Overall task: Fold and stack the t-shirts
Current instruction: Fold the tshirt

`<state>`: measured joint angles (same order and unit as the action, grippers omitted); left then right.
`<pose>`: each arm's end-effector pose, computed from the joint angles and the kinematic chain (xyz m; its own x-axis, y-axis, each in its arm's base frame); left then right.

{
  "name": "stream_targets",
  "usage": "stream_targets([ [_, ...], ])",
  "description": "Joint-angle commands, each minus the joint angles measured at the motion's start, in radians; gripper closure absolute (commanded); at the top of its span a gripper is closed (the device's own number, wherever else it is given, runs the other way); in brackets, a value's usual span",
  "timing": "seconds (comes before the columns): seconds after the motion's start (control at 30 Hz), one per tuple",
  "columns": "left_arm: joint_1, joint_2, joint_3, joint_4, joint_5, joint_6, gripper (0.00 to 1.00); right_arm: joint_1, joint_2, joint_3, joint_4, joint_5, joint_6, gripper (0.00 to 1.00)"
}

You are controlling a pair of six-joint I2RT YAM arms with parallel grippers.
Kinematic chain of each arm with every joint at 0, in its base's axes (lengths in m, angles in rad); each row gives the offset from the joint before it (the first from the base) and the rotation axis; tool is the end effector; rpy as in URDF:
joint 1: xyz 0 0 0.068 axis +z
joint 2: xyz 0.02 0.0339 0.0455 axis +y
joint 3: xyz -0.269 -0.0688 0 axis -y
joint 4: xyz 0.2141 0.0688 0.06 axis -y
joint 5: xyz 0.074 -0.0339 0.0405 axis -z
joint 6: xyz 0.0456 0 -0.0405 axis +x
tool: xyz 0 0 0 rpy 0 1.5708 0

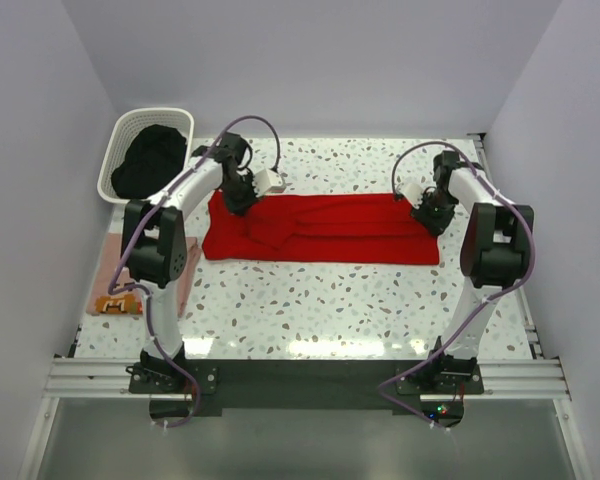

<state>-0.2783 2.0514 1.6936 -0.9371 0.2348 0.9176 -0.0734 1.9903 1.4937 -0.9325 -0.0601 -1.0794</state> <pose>0.3799 -0.1196 0.2194 -0.3017 0.8895 -0.3433 0.9341 0.3478 0.0803 0.3625 -0.0239 0.1916 -0.5230 -0.8440 -0.1191 -0.8399 0.5340 -0.0965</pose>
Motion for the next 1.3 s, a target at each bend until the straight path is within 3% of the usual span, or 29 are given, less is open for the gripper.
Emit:
stream_targets([
  [0.0,0.045,0.006,0.076,0.066,0.024,-0.094,0.8,-0.008,-0.005,0.054,0.009,0.036,0.055,0.7],
  [0.1,0.103,0.003,0.113,0.101,0.063,-0.276,0.64,-0.022,-0.03,0.098,-0.023,0.022,0.108,0.61],
  [0.2,0.163,-0.042,0.088,0.13,0.115,-0.373,0.58,-0.026,-0.067,0.112,-0.086,-0.023,0.15,0.59],
  [0.4,0.18,-0.201,-0.122,0.13,0.239,-0.41,0.58,-0.026,-0.127,0.057,-0.175,-0.153,0.229,0.66],
  [0.77,0.182,-0.226,-0.434,0.302,0.17,-0.51,0.62,-0.014,-0.062,-0.099,-0.002,-0.161,0.351,0.69],
  [1.0,0.182,-0.23,-0.488,0.34,0.15,-0.516,0.65,-0.014,-0.065,-0.185,0.031,-0.104,0.329,0.7],
  [1.13,0.168,-0.336,-0.468,0.36,0.215,-0.533,0.59,-0.014,-0.107,-0.147,-0.02,-0.165,0.352,0.69],
  [1.27,0.088,-0.404,-0.468,0.382,0.132,-0.552,0.53,-0.012,-0.142,-0.099,-0.069,-0.224,0.375,0.67],
])
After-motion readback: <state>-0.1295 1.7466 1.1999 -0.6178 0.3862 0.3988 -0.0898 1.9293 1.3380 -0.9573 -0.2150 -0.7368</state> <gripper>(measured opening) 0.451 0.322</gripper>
